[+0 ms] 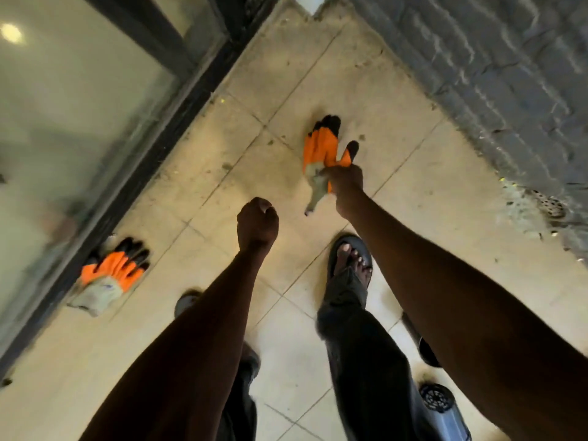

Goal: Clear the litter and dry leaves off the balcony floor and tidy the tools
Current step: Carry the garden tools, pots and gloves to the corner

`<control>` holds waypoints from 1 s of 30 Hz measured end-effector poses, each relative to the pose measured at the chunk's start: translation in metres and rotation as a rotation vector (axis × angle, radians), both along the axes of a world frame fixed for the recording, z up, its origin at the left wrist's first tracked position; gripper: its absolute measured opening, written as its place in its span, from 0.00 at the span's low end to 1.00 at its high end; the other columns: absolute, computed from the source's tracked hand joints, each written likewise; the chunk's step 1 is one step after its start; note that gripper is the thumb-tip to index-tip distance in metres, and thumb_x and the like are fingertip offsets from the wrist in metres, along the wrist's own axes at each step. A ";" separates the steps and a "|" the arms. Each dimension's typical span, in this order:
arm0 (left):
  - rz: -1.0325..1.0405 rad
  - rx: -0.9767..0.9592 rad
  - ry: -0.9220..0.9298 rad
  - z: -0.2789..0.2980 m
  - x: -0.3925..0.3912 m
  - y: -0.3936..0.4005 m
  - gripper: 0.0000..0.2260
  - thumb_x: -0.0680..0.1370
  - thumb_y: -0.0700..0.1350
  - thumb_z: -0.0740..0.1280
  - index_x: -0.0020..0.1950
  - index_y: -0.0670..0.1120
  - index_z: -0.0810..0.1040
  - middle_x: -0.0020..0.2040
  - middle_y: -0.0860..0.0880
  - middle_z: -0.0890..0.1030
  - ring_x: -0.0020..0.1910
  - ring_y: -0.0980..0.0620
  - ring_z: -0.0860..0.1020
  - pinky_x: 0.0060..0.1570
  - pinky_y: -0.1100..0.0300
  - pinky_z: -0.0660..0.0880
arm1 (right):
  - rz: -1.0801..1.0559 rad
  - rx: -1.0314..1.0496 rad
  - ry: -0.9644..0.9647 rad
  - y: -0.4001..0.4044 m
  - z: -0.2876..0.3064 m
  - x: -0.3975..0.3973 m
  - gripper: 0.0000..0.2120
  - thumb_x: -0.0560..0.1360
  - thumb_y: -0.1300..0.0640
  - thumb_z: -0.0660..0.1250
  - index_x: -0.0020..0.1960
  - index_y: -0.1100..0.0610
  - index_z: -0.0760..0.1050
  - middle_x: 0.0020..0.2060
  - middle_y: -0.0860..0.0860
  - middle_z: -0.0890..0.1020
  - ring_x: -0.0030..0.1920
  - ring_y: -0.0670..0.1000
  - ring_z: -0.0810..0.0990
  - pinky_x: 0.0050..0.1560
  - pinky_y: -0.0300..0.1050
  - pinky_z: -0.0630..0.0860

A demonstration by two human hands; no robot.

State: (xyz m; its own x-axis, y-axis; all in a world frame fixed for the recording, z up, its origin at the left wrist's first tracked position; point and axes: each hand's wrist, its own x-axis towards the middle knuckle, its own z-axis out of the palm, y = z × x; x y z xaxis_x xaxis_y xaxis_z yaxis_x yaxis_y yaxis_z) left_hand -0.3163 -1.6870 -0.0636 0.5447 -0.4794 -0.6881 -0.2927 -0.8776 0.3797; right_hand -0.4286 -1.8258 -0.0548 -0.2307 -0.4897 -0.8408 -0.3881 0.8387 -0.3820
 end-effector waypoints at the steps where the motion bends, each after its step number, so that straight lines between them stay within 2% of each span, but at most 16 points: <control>1: 0.038 0.030 -0.014 0.012 0.012 0.017 0.11 0.78 0.40 0.62 0.56 0.42 0.81 0.57 0.43 0.82 0.59 0.42 0.78 0.54 0.59 0.71 | 0.029 0.071 -0.062 0.021 0.011 0.010 0.22 0.71 0.63 0.72 0.64 0.62 0.74 0.47 0.56 0.80 0.40 0.52 0.78 0.43 0.43 0.74; 3: 0.092 0.061 -0.035 0.028 0.031 0.047 0.11 0.78 0.39 0.62 0.56 0.42 0.81 0.57 0.42 0.82 0.59 0.42 0.78 0.55 0.58 0.71 | 0.092 0.140 -0.135 0.064 0.029 0.026 0.21 0.69 0.63 0.72 0.61 0.57 0.75 0.49 0.56 0.81 0.44 0.54 0.79 0.50 0.48 0.78; 4: 0.113 0.080 -0.048 0.036 0.048 0.069 0.11 0.77 0.38 0.62 0.56 0.42 0.81 0.57 0.42 0.82 0.59 0.42 0.77 0.55 0.58 0.70 | 0.118 0.163 -0.188 0.089 0.030 0.039 0.21 0.67 0.62 0.73 0.59 0.52 0.76 0.51 0.54 0.82 0.47 0.55 0.81 0.54 0.53 0.79; 5: 0.124 0.096 -0.054 0.040 0.060 0.087 0.12 0.77 0.38 0.62 0.56 0.43 0.81 0.57 0.42 0.82 0.59 0.42 0.77 0.56 0.58 0.70 | 0.139 0.173 -0.256 0.110 0.023 0.045 0.22 0.66 0.61 0.72 0.56 0.46 0.75 0.53 0.53 0.82 0.50 0.55 0.82 0.56 0.55 0.79; 7: 0.110 0.161 -0.075 0.042 0.092 0.129 0.14 0.76 0.36 0.61 0.57 0.44 0.80 0.59 0.43 0.80 0.60 0.43 0.76 0.57 0.57 0.70 | 0.197 0.209 -0.372 0.152 0.010 0.066 0.22 0.65 0.60 0.72 0.55 0.43 0.75 0.57 0.50 0.82 0.56 0.54 0.82 0.59 0.58 0.78; 10: -0.032 0.275 -0.127 0.030 0.140 0.185 0.19 0.74 0.35 0.61 0.65 0.44 0.76 0.63 0.41 0.76 0.64 0.41 0.73 0.59 0.53 0.70 | 0.256 0.258 -0.432 0.197 0.004 0.101 0.22 0.66 0.60 0.72 0.58 0.47 0.76 0.58 0.53 0.82 0.58 0.56 0.81 0.61 0.61 0.76; 12: -0.149 0.312 -0.216 0.016 0.172 0.213 0.25 0.73 0.34 0.63 0.71 0.42 0.69 0.67 0.39 0.72 0.66 0.38 0.70 0.60 0.47 0.69 | 0.269 0.275 -0.400 0.217 0.003 0.124 0.23 0.65 0.61 0.73 0.60 0.54 0.77 0.55 0.58 0.83 0.54 0.60 0.82 0.59 0.62 0.77; 14: -0.247 0.364 -0.294 0.001 0.201 0.232 0.31 0.73 0.36 0.66 0.75 0.41 0.62 0.72 0.39 0.66 0.70 0.38 0.65 0.62 0.44 0.68 | 0.285 0.285 -0.378 0.233 -0.008 0.139 0.21 0.65 0.62 0.74 0.57 0.60 0.78 0.50 0.61 0.83 0.50 0.63 0.83 0.57 0.63 0.78; 15: -0.293 0.402 -0.314 -0.008 0.212 0.238 0.34 0.73 0.37 0.68 0.77 0.41 0.57 0.75 0.39 0.62 0.73 0.38 0.60 0.66 0.43 0.65 | 0.301 0.286 -0.371 0.239 -0.013 0.144 0.20 0.65 0.63 0.74 0.56 0.60 0.78 0.49 0.60 0.83 0.49 0.63 0.83 0.57 0.62 0.78; 17: -0.365 0.475 -0.310 -0.027 0.231 0.247 0.40 0.75 0.41 0.69 0.80 0.42 0.48 0.79 0.41 0.53 0.78 0.38 0.50 0.73 0.40 0.55 | 0.347 0.287 -0.355 0.248 -0.028 0.151 0.25 0.61 0.60 0.75 0.58 0.61 0.79 0.49 0.58 0.84 0.49 0.61 0.83 0.57 0.61 0.78; 18: -0.379 0.489 -0.305 -0.036 0.237 0.248 0.40 0.76 0.45 0.69 0.80 0.42 0.46 0.79 0.41 0.52 0.78 0.38 0.49 0.74 0.40 0.52 | 0.383 0.284 -0.342 0.250 -0.032 0.153 0.27 0.60 0.59 0.75 0.59 0.60 0.79 0.49 0.58 0.84 0.48 0.61 0.83 0.57 0.61 0.79; 19: -0.373 0.489 -0.312 -0.043 0.242 0.250 0.40 0.77 0.48 0.68 0.80 0.41 0.47 0.79 0.41 0.54 0.78 0.38 0.50 0.74 0.40 0.51 | 0.420 0.276 -0.328 0.253 -0.038 0.153 0.26 0.60 0.59 0.74 0.59 0.59 0.79 0.49 0.57 0.84 0.48 0.60 0.83 0.56 0.61 0.79; 21: -0.347 0.508 -0.352 -0.053 0.249 0.251 0.35 0.78 0.52 0.67 0.78 0.40 0.55 0.77 0.38 0.58 0.77 0.37 0.53 0.74 0.40 0.52 | 0.485 0.268 -0.294 0.256 -0.042 0.151 0.22 0.64 0.61 0.74 0.58 0.58 0.79 0.49 0.58 0.84 0.49 0.60 0.83 0.57 0.61 0.78; 24: -0.319 0.528 -0.406 -0.050 0.250 0.255 0.20 0.79 0.47 0.65 0.69 0.42 0.71 0.75 0.36 0.60 0.75 0.35 0.55 0.73 0.40 0.56 | 0.511 0.261 -0.226 0.257 -0.033 0.147 0.20 0.66 0.64 0.73 0.58 0.60 0.78 0.49 0.59 0.84 0.49 0.61 0.83 0.57 0.60 0.78; 27: -0.177 0.433 -0.358 -0.030 0.237 0.264 0.18 0.78 0.53 0.66 0.65 0.46 0.77 0.73 0.39 0.61 0.73 0.35 0.57 0.69 0.40 0.61 | 0.540 0.281 -0.159 0.257 -0.005 0.139 0.20 0.69 0.63 0.72 0.60 0.62 0.77 0.51 0.59 0.82 0.51 0.60 0.81 0.58 0.55 0.77; 30: -0.012 0.358 -0.277 0.011 0.219 0.264 0.14 0.77 0.52 0.68 0.59 0.46 0.80 0.73 0.41 0.61 0.72 0.37 0.56 0.67 0.41 0.64 | 0.541 0.297 -0.090 0.256 0.044 0.132 0.20 0.70 0.64 0.71 0.61 0.64 0.75 0.51 0.61 0.81 0.52 0.60 0.80 0.58 0.53 0.77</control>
State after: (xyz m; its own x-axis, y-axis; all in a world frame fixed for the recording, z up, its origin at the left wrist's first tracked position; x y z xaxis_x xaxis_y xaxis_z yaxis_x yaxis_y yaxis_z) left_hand -0.0976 -1.4226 -0.0523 0.7276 -0.2446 -0.6409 -0.3510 -0.9354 -0.0415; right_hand -0.2969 -1.5702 -0.0106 0.0627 -0.2596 -0.9637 -0.7651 0.6075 -0.2135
